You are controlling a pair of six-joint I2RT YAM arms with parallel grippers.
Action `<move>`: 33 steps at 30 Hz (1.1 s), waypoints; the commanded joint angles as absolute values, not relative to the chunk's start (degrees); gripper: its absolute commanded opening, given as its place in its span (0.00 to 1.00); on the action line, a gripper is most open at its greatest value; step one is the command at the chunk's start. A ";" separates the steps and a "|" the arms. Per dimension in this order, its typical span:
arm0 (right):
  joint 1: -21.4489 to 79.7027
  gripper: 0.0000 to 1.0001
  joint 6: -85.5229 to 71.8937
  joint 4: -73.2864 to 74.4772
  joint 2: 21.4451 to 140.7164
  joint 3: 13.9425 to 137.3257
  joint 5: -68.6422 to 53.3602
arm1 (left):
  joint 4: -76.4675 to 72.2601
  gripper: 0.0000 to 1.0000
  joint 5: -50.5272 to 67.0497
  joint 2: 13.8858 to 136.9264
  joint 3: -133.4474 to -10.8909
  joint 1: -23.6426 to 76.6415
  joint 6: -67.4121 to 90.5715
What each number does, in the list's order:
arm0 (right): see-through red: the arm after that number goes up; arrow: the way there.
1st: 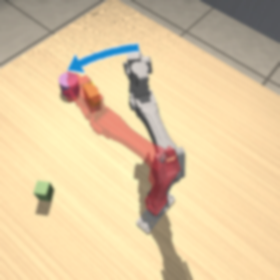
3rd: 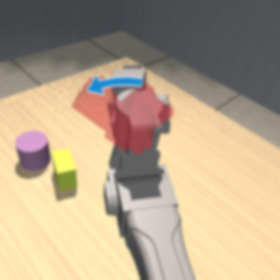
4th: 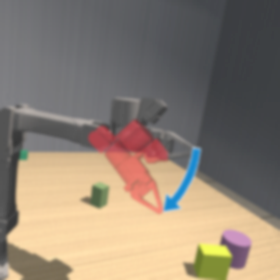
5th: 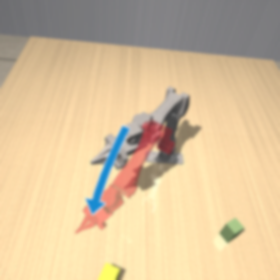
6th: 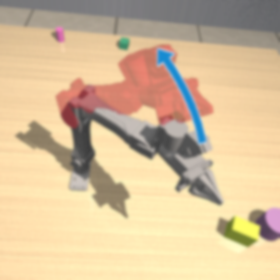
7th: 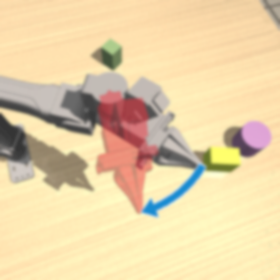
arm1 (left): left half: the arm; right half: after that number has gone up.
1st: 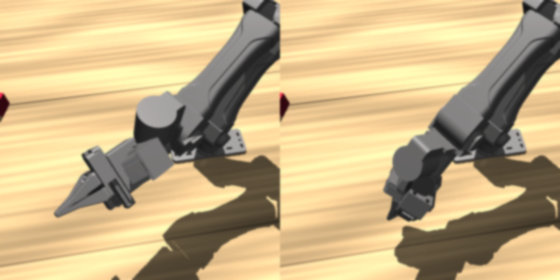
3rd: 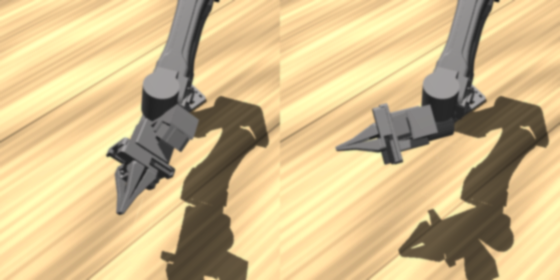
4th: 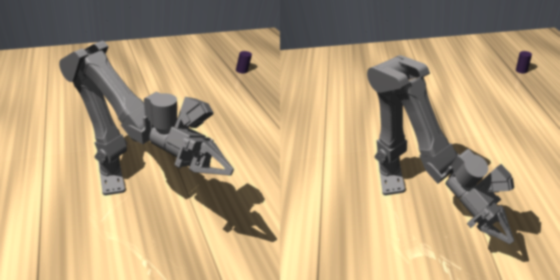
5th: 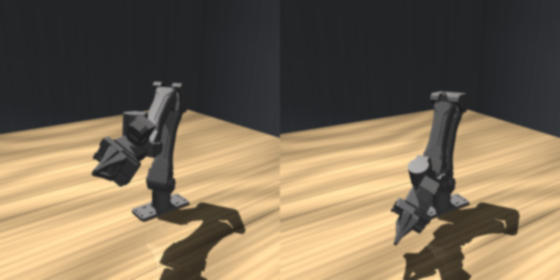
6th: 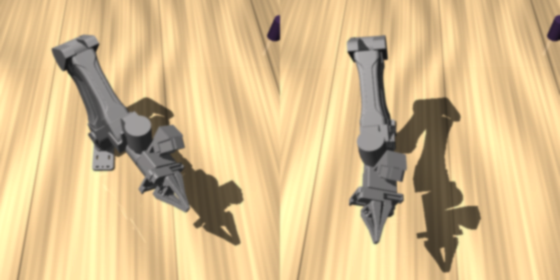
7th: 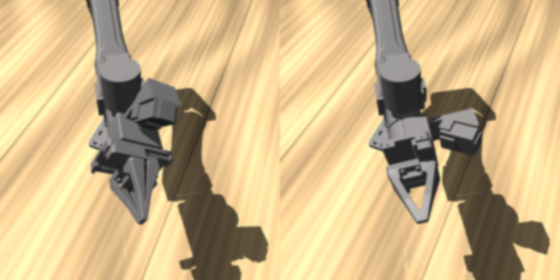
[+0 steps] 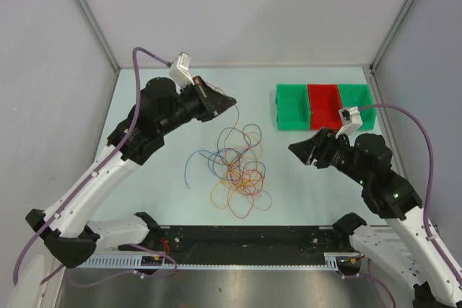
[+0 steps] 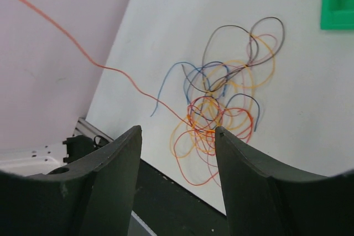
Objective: Untangle the cables
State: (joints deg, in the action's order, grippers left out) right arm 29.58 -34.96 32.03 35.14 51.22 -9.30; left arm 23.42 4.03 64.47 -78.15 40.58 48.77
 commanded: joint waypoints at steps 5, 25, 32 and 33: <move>41.12 0.55 -36.65 23.56 35.51 53.09 -0.31 | 26.01 0.00 16.87 72.07 -88.68 35.51 48.34; 65.93 0.61 -21.18 3.78 63.71 57.74 30.96 | 33.75 0.00 27.16 79.89 -98.70 25.66 44.56; 60.12 0.60 -23.73 -2.02 72.50 57.74 22.60 | 33.31 0.00 29.26 80.86 -99.67 24.79 45.00; 60.03 0.60 -23.82 -2.54 74.25 57.74 21.46 | 33.14 0.00 29.53 80.86 -99.67 24.52 45.17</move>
State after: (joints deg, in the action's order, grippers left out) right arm 61.52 -22.41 3.86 70.85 55.96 25.63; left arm 33.89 26.39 80.66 -97.10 25.54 45.43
